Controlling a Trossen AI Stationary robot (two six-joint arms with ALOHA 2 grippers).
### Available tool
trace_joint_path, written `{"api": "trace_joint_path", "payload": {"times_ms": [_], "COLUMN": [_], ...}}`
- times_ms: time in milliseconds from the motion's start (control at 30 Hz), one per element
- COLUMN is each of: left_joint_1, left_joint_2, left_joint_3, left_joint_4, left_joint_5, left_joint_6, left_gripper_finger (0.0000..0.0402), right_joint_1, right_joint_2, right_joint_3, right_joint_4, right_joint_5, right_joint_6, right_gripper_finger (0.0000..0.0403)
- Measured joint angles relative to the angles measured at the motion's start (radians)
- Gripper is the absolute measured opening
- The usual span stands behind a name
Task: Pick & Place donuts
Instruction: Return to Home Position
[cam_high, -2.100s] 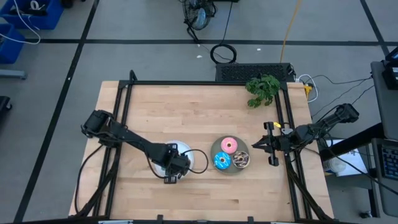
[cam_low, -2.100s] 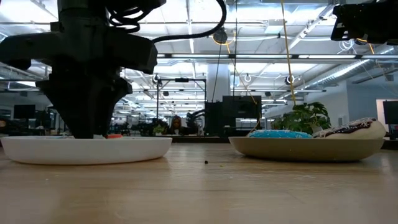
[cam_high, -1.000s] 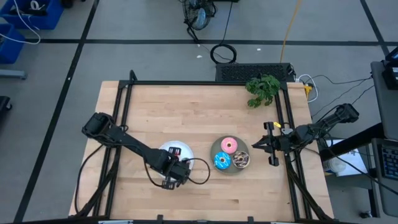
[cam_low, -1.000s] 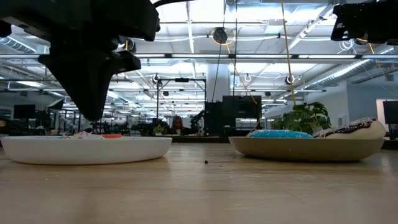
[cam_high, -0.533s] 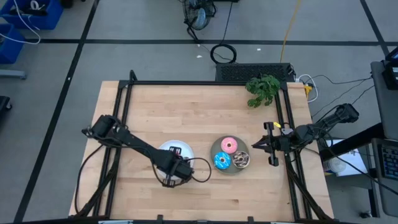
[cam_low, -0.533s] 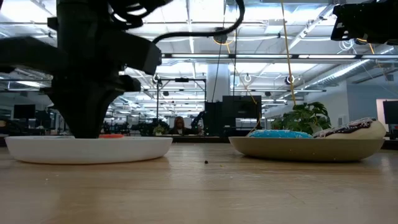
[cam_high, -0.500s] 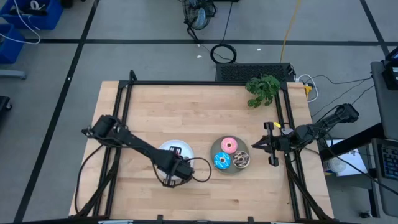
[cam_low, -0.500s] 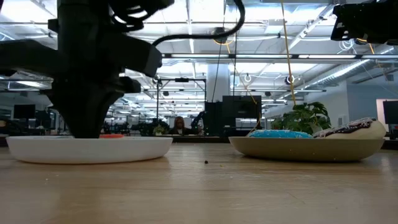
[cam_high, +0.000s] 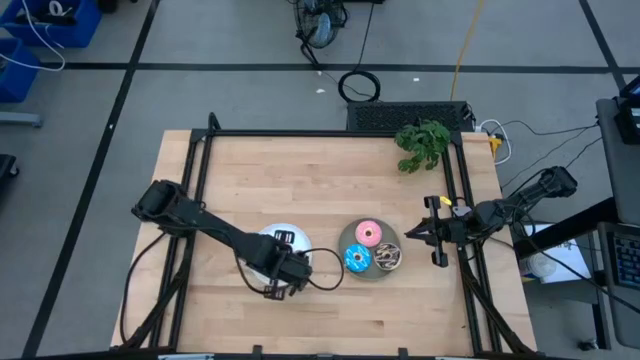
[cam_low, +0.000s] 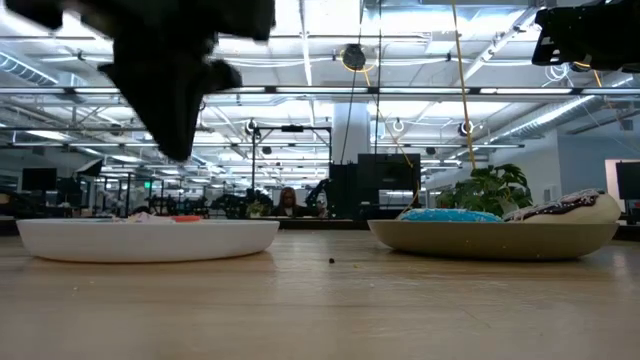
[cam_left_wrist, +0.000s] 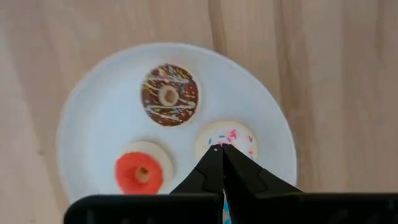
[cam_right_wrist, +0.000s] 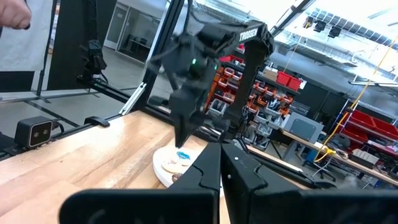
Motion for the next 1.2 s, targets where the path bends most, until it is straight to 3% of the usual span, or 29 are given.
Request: {"api": "trace_joint_path", "payload": {"times_ms": [167,300,433,567,733,867,933,1067,1200], "left_joint_1": [-0.028,-0.079,-0.121,-0.106,-0.049,-0.011,-0.006,0.022,0.054], "left_joint_2": [-0.099,-0.245,-0.480,-0.767,-1.039,-1.168,-1.215,-1.290,-1.373], "left_joint_3": [0.024,-0.028,-0.156,-0.390,-0.705,-0.898,-0.991,-1.139,-1.204], "left_joint_4": [-0.013,0.083,0.205,0.405,0.711,0.886,1.029,1.242,1.231], "left_joint_5": [-0.051,-0.179,-0.354,-0.453,-0.449,-0.425,-0.416,-0.351,-0.343], "left_joint_6": [-0.005,0.065,0.115,0.114,0.113,0.186,0.281,0.421,0.431], "left_gripper_finger": [0.0008,0.0003,0.0005,0.0004,0.0003,0.0003,0.0003,0.0005,0.0004], "right_joint_1": [0.000,0.000,0.000,0.000,0.000,-0.001,-0.002,-0.001,-0.001], "right_joint_2": [0.000,0.000,0.000,0.000,0.000,-0.001,-0.001,-0.001,-0.001], "right_joint_3": [0.000,0.000,0.000,0.000,0.000,0.000,0.000,0.000,0.000], "right_joint_4": [0.000,0.000,0.000,0.000,0.007,0.057,0.063,0.045,0.054], "right_joint_5": [0.000,0.000,0.000,0.000,0.015,0.241,0.292,0.162,0.134], "right_joint_6": [0.005,0.004,0.004,0.008,0.007,0.045,0.045,0.047,0.054], "right_gripper_finger": [0.0000,0.0000,0.0000,0.0000,0.0000,0.0000,0.0000,0.0000,0.0000]}}
